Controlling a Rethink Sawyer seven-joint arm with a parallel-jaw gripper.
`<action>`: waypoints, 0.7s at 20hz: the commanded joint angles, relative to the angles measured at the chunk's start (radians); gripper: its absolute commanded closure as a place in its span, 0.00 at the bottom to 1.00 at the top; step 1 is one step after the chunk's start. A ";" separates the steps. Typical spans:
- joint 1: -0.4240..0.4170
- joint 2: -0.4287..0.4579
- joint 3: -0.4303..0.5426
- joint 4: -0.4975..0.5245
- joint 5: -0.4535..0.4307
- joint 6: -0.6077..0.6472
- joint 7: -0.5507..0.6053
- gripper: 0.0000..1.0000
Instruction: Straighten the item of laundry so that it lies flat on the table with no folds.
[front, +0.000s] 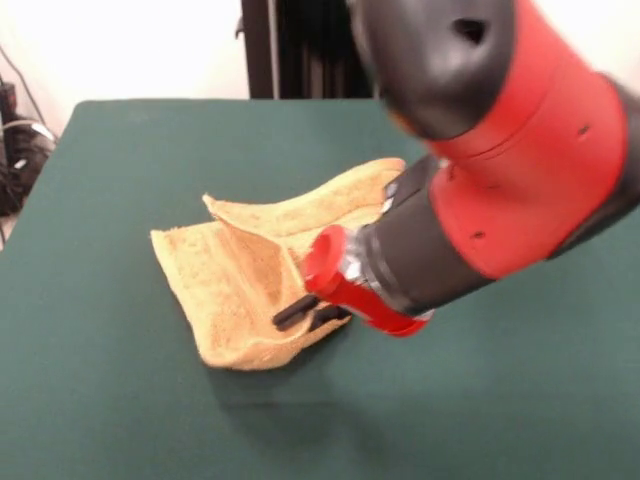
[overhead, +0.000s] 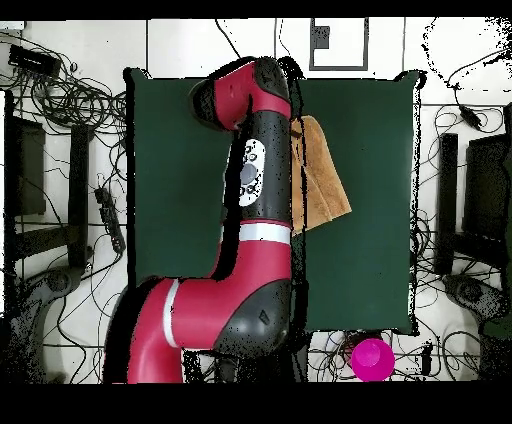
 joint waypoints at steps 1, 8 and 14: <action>0.131 -0.114 -0.036 0.310 -0.045 -0.163 0.393 1.00; 0.258 -0.037 -0.143 0.347 -0.154 -0.192 0.499 1.00; 0.305 0.000 -0.159 0.394 -0.211 -0.298 0.525 1.00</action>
